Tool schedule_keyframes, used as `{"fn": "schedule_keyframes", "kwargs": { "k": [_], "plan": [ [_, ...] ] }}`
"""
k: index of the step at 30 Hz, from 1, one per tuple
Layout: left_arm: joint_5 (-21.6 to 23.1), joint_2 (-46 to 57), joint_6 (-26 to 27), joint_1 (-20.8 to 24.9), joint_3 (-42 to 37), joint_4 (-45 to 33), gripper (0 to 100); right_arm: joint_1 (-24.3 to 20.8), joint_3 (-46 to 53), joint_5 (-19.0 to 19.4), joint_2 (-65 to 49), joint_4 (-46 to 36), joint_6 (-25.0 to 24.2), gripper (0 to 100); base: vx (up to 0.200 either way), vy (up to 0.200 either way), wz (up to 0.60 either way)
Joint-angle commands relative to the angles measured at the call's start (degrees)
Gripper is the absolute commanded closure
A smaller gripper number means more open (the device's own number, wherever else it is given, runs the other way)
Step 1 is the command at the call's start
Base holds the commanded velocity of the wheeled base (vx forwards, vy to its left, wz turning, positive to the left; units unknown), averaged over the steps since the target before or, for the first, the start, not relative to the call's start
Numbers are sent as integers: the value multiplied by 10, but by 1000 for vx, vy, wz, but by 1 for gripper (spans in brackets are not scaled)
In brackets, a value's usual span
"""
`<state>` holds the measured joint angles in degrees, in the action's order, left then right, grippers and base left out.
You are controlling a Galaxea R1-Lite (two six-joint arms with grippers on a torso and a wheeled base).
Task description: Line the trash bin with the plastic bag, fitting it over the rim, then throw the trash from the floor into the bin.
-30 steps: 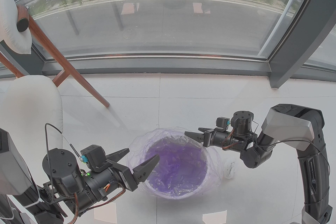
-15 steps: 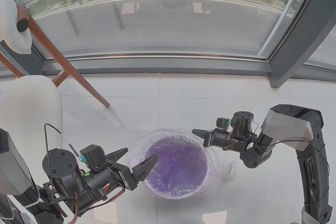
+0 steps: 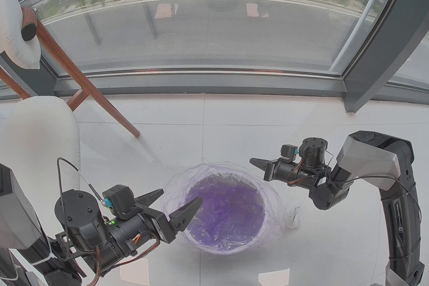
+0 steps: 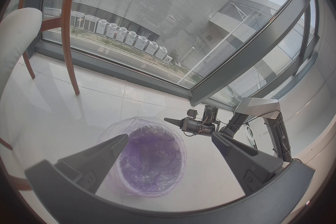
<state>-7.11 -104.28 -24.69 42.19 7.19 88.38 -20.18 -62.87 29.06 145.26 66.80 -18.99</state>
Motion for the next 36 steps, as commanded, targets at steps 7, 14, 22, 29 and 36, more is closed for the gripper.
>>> {"fn": "schedule_keyframes", "kwargs": {
  "k": [7, 14, 22, 29, 36],
  "plan": [
    [0, -9, 0, 0, 2, 0, 0, 0, 8, 0, -9, -1, 0, 100, 0, 0, 0],
    [1, -10, 0, 0, 2, 0, 0, -4, 12, 0, -10, 25, -10, 0, 0, 0, 0],
    [1, -12, 0, 0, 2, 0, 0, -21, 20, 8, -8, 25, -11, 0, 0, 0, 0],
    [1, -12, 0, 1, 1, 0, 0, -28, 6, 26, 0, 22, -10, 0, 0, 0, 0],
    [1, -15, 0, 1, 1, 0, 0, -22, -20, 27, 13, 17, -11, 0, 0, 0, 0]
  ]
}}
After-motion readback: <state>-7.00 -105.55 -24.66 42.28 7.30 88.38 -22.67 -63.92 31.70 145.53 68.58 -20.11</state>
